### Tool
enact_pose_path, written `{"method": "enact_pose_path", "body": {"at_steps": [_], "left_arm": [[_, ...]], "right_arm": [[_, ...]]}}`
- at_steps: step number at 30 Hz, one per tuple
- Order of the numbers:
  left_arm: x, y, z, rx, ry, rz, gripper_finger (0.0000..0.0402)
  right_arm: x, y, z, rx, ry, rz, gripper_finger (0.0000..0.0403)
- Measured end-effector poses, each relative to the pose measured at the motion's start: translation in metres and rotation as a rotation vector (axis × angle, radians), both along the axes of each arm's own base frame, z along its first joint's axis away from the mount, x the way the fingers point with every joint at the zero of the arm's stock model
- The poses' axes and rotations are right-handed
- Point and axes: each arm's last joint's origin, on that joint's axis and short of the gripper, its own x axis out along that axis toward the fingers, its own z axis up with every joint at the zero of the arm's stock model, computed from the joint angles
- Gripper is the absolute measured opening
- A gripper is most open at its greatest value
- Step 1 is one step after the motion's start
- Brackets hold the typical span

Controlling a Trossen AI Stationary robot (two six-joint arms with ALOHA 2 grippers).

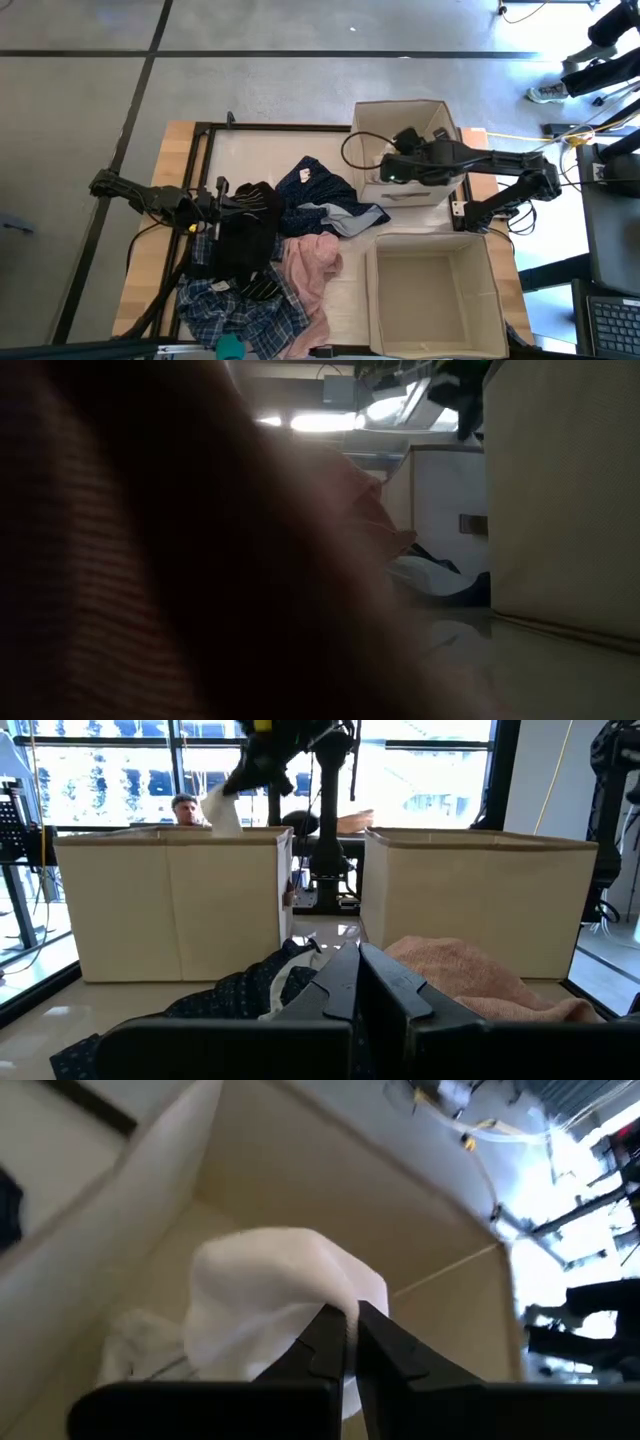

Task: Sort clothes
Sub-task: Put the white sock into the top laundry organizer, then put the black striped sock into the top laundry organizer

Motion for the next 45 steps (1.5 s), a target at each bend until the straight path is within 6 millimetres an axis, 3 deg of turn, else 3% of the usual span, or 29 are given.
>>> {"method": "enact_pose_path", "body": {"at_steps": [9, 20, 24, 29, 36, 45], "left_arm": [[0.000, 0.000, 0.000, -0.020, -0.001, -0.001, 0.0001], [0.000, 0.000, 0.000, -0.020, -0.002, -0.002, 0.0001], [0.000, 0.000, 0.000, -0.022, -0.002, -0.002, 0.0001], [0.000, 0.000, 0.000, -0.021, -0.001, -0.002, 0.0001], [0.000, 0.000, 0.000, -0.010, -0.001, -0.001, 0.0001], [-0.001, 0.000, 0.003, -0.027, -0.016, -0.002, 0.0001]], "right_arm": [[-0.003, -0.011, -0.029, 0.106, 0.000, -0.106, 0.0031], [-0.002, -0.011, -0.032, 0.151, 0.003, -0.087, 0.0183], [-0.002, -0.011, -0.031, 0.156, 0.026, -0.062, 0.0218], [0.001, -0.010, -0.014, 0.151, -0.021, -0.033, 0.0233], [0.016, 0.013, 0.024, 0.078, -0.178, 0.137, 0.0234], [0.072, 0.070, 0.048, 0.031, -0.556, 0.567, 0.0234]]}}
